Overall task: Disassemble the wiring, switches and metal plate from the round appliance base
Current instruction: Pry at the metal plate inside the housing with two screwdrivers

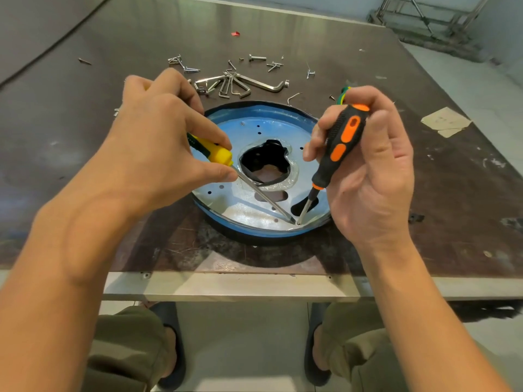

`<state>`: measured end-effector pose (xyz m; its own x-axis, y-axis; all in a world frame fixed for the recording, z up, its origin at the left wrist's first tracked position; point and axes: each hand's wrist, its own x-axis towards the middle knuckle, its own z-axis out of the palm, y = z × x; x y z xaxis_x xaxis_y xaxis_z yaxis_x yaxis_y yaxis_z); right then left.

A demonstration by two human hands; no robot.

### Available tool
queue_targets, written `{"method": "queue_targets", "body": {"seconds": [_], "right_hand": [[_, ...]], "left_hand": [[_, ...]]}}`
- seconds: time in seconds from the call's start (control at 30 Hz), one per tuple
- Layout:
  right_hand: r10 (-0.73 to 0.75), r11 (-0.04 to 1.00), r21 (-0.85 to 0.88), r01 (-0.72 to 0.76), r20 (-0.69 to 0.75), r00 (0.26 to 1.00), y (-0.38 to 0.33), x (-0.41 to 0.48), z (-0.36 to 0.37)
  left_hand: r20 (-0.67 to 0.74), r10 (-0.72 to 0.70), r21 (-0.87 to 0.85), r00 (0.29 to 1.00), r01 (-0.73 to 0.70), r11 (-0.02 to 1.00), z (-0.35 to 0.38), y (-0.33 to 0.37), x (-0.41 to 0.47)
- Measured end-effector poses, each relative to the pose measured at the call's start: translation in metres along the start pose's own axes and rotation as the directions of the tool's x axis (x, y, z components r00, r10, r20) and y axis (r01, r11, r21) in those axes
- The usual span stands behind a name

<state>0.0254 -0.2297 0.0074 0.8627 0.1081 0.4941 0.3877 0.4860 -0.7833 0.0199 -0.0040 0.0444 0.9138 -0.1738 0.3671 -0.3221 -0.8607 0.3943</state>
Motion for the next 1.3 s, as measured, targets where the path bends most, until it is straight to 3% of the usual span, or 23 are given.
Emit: {"method": "queue_targets", "body": {"seconds": [0.73,1.3], "right_hand": [[-0.089,0.966,-0.246,0.082,-0.015,0.996,0.0025,-0.0014,-0.0006],[-0.079,0.973,-0.221,0.071,-0.027,0.997,0.0006,-0.0009,0.0052]], "left_hand": [[-0.006,-0.060,0.015,0.998,0.060,0.998,0.0002,0.0020,-0.0008],[-0.005,-0.074,0.015,0.997,0.074,0.997,0.0005,0.0017,-0.0004]]}}
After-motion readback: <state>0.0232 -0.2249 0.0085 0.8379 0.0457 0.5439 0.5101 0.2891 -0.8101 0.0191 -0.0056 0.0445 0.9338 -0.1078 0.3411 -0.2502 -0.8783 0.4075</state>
